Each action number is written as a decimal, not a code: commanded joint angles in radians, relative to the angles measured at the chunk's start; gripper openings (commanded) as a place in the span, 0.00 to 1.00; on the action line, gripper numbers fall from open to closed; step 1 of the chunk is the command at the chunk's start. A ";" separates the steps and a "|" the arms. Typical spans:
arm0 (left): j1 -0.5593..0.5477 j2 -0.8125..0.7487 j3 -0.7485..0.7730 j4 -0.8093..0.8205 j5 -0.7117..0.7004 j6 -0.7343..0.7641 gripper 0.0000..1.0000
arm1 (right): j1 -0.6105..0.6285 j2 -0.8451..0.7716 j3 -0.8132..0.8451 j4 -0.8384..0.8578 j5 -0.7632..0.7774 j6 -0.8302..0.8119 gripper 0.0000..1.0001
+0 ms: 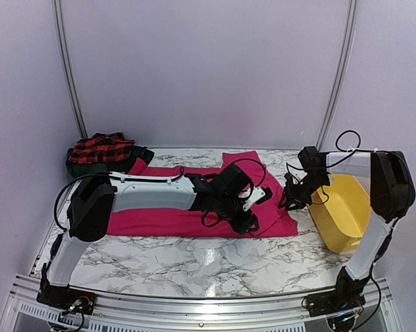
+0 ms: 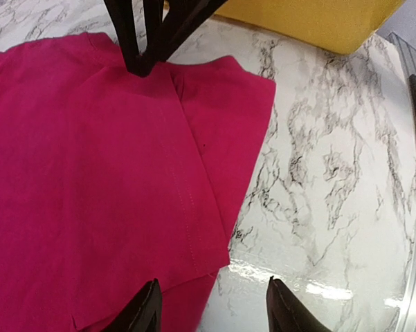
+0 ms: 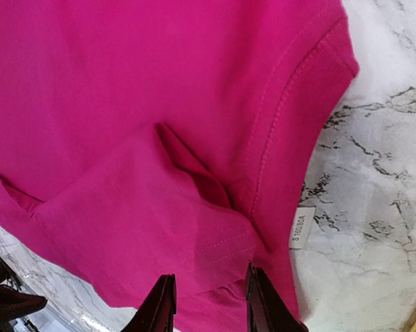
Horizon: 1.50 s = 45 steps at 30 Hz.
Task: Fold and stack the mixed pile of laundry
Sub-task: Adjust the 1/3-folded T-shirt at the center of the board.
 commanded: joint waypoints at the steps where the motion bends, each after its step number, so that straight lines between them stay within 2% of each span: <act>1: -0.008 0.057 0.032 0.008 -0.017 0.036 0.54 | -0.008 0.019 0.044 0.016 -0.020 0.002 0.30; 7: -0.027 0.111 0.055 0.010 -0.030 0.035 0.55 | -0.009 0.035 0.041 0.015 -0.018 -0.007 0.30; 12: -0.032 0.140 0.074 0.020 -0.027 0.040 0.62 | -0.010 0.041 0.055 0.006 -0.018 -0.011 0.30; 16: -0.032 0.168 0.093 0.026 -0.057 0.043 0.62 | -0.012 0.045 0.068 -0.003 -0.017 -0.012 0.30; 20: -0.032 0.182 0.110 0.032 -0.087 0.038 0.56 | -0.011 0.046 0.075 -0.013 -0.018 -0.019 0.30; 27: -0.026 0.187 0.123 0.041 -0.132 0.024 0.38 | -0.022 0.045 0.081 -0.029 -0.015 -0.029 0.30; 29: -0.024 0.183 0.126 0.044 -0.125 0.013 0.33 | -0.025 0.044 0.078 -0.033 -0.010 -0.034 0.30; 33: -0.015 0.168 0.129 0.054 -0.096 -0.004 0.30 | -0.032 0.043 0.069 -0.034 -0.009 -0.037 0.31; 37: -0.005 0.159 0.129 0.056 -0.070 -0.016 0.21 | -0.032 0.046 0.070 -0.033 -0.011 -0.036 0.34; 41: 0.004 0.151 0.126 0.056 -0.058 -0.027 0.21 | -0.032 0.053 0.071 -0.034 -0.012 -0.036 0.36; 45: 0.009 0.142 0.129 0.060 -0.042 -0.037 0.26 | -0.032 0.056 0.069 -0.030 -0.015 -0.038 0.36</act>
